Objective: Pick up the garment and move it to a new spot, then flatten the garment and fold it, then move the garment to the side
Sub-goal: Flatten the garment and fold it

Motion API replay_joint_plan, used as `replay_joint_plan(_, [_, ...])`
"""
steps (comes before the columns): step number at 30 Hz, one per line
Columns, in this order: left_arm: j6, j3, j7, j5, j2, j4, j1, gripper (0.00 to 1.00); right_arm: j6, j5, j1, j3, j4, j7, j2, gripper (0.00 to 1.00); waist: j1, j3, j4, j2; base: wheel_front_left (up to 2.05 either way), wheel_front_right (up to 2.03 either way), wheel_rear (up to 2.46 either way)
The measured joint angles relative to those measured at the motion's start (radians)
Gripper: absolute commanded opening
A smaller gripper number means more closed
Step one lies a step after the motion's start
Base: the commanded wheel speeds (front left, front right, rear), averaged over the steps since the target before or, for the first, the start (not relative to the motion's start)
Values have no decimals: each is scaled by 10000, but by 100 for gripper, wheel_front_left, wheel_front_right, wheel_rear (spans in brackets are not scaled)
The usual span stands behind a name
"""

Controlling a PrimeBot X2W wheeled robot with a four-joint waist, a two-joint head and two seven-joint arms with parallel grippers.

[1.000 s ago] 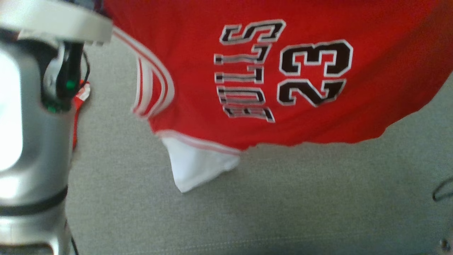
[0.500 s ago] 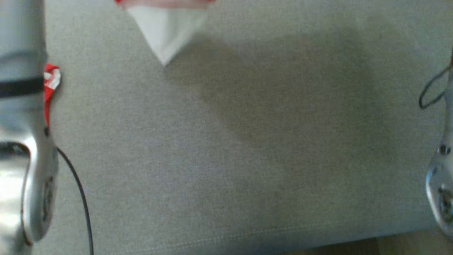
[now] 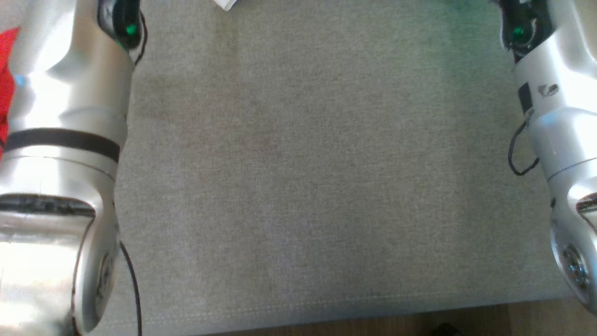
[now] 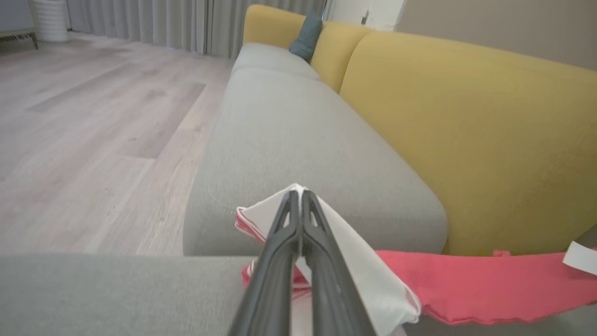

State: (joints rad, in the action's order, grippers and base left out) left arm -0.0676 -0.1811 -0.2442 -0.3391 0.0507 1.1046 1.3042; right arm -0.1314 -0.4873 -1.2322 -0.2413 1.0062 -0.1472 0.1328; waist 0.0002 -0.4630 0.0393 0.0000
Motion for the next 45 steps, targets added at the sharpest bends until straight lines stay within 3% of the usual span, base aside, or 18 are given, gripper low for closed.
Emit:
replay_joint_plan(6, [-161, 61, -52, -169, -79, 349, -239, 0, 0, -633, 64, -489, 433, -543, 98, 0, -1, -399, -142, 0, 0, 0, 0])
replay_joint_plan(11, [-207, 414, -54, -257, -119, -330, -1151, 0, 0, -1212, 970, -1093, 134, -823, 299, 0, -2, -335, -210, 0, 0, 0, 0])
replay_joint_plan(17, [-307, 840, -54, -257, -82, -2019, -4085, 0, 0, -1866, 3549, -1442, -1009, -924, 832, 0, -3, 251, -254, 0, 0, 0, 0])
replay_joint_plan(23, [-280, 1035, -52, -104, 73, -4736, -8291, 0, 0, -2374, 6976, -1158, -3233, -901, 1210, 0, -3, 1285, -295, 1, 0, 0, 0])
replay_joint_plan(27, [-25, 978, 247, -42, 144, -6550, -10135, 0, 0, -2293, 8818, -355, -4495, -12, 1415, 0, -3, 1833, -398, 1, 0, 0, 0])
replay_joint_plan(33, [769, 961, 1894, -42, 339, -10121, -12760, 0, 0, -1329, 11241, 1350, -6824, 2029, 1289, 0, -4, 2505, -463, 1, 0, 0, 0])
replay_joint_plan(38, [1264, 936, 3156, 13, 462, -12556, -14564, 0, 0, -355, 12976, 2813, -8903, 4103, 487, 0, -4, 2843, -433, 1, 0, 0, 0])
replay_joint_plan(45, [1718, 869, 4709, 0, 671, -14312, -15678, 0, 0, 594, 14125, 3965, -10803, 6335, -571, 0, -4, 2887, -360, 1, 0, 0, 0])
